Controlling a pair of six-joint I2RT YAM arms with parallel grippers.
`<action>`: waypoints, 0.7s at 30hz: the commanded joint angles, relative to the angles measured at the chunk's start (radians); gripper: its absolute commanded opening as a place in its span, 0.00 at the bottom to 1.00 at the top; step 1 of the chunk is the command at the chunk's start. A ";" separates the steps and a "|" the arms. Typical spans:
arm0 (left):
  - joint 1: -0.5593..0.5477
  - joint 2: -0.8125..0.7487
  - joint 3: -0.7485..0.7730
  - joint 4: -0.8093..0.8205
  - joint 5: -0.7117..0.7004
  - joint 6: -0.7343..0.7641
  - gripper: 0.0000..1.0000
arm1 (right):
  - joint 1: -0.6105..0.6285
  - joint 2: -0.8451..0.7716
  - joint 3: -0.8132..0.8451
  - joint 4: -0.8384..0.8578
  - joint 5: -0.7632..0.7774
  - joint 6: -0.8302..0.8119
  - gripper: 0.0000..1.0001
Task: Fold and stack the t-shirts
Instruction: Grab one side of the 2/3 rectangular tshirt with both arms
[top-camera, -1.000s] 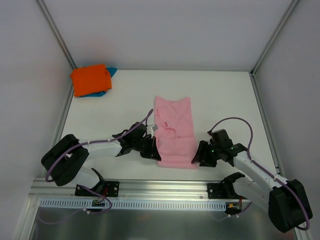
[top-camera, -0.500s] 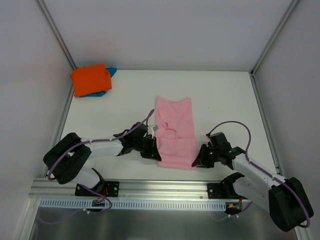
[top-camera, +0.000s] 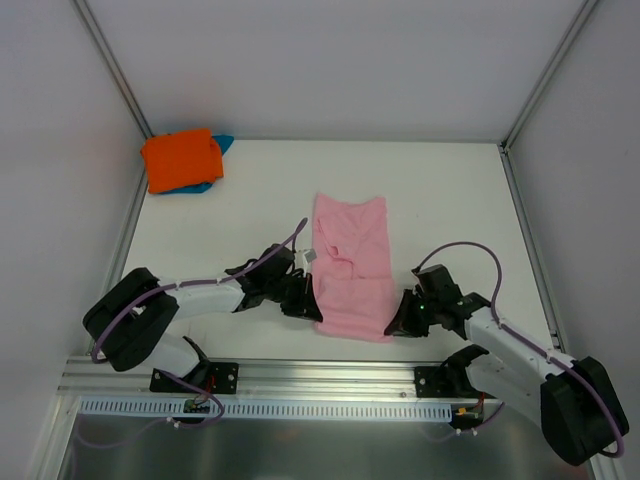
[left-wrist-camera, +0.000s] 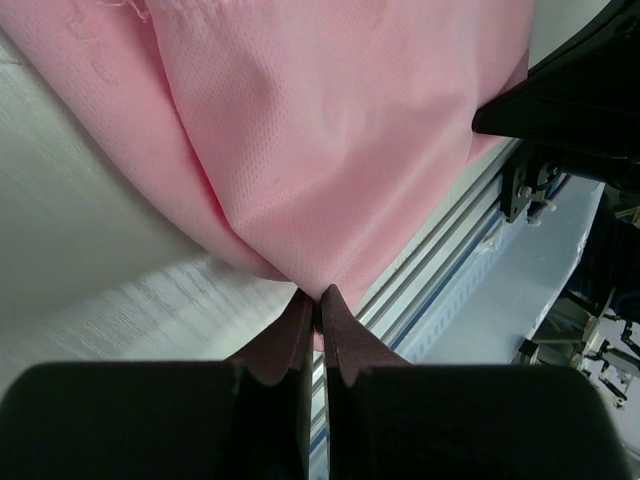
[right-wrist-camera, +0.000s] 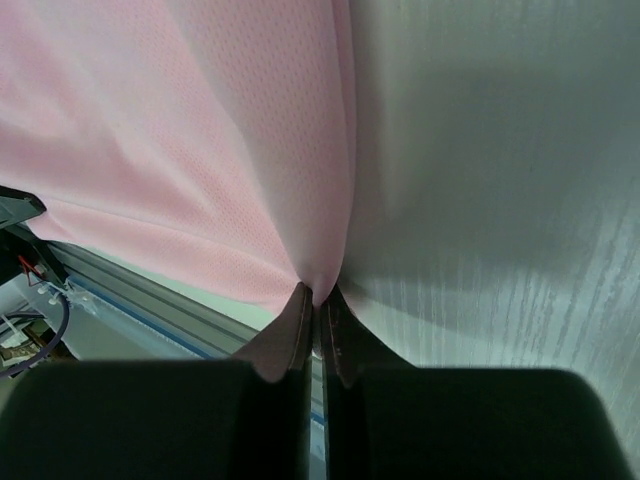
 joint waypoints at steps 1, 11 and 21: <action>0.003 -0.075 0.036 -0.032 0.016 -0.006 0.00 | 0.007 -0.042 0.060 -0.106 0.032 -0.015 0.01; 0.003 -0.161 0.117 -0.168 -0.019 0.038 0.00 | 0.007 -0.016 0.197 -0.178 0.021 -0.052 0.01; 0.003 -0.153 0.128 -0.191 -0.024 0.047 0.00 | -0.010 0.044 0.318 -0.235 0.024 -0.109 0.01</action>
